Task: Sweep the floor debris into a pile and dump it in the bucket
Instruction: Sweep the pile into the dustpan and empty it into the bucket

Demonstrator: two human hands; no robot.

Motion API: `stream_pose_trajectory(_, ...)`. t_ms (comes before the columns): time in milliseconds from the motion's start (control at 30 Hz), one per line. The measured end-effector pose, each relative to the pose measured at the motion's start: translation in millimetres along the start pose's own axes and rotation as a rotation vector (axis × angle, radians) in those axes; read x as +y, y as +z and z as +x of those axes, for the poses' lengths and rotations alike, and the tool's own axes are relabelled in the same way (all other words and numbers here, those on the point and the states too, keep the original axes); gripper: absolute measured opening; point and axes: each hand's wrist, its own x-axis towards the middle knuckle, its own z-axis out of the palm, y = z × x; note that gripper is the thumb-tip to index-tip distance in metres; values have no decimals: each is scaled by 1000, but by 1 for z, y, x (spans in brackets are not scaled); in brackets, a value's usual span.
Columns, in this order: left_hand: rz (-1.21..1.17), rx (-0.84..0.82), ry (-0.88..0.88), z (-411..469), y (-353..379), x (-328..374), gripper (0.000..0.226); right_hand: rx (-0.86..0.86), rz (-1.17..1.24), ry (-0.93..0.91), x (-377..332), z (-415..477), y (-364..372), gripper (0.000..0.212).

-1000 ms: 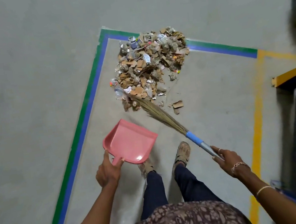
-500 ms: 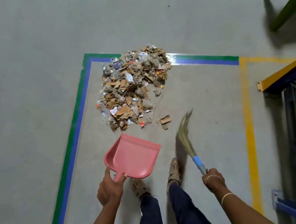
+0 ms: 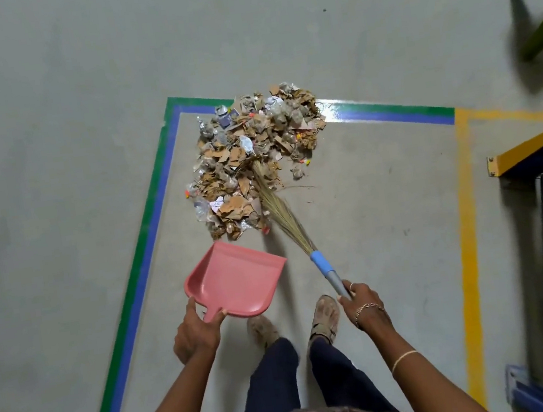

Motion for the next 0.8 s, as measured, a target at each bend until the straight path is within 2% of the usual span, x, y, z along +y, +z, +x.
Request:
stream_pose_trajectory(267, -44, -40, -1, 16, 2, 5, 86, 154, -162, 0, 22, -23, -63, 45)
stream_pose_trajectory(433, -46, -40, 20, 45, -1, 13, 77, 223, -190, -19, -1, -13, -82, 48)
stream_pose_trajectory(533, -56, -31, -3, 63, 0, 17, 78, 266, -269, -92, -30, 9, -91, 42)
stream_pose_trajectory(600, -49, -24, -32, 73, 0, 17, 80, 284, -299, -142, -51, 28, -96, 28)
stream_pose_trajectory(667, -25, -12, -55, 82, 1, 17, 80, 268, -333, -171, -71, 52, -99, 18)
stream_pose_trajectory(800, 5, -13, -128, 92, 8, 18, 74, 149, -401, -176, -117, 107, -105, 25)
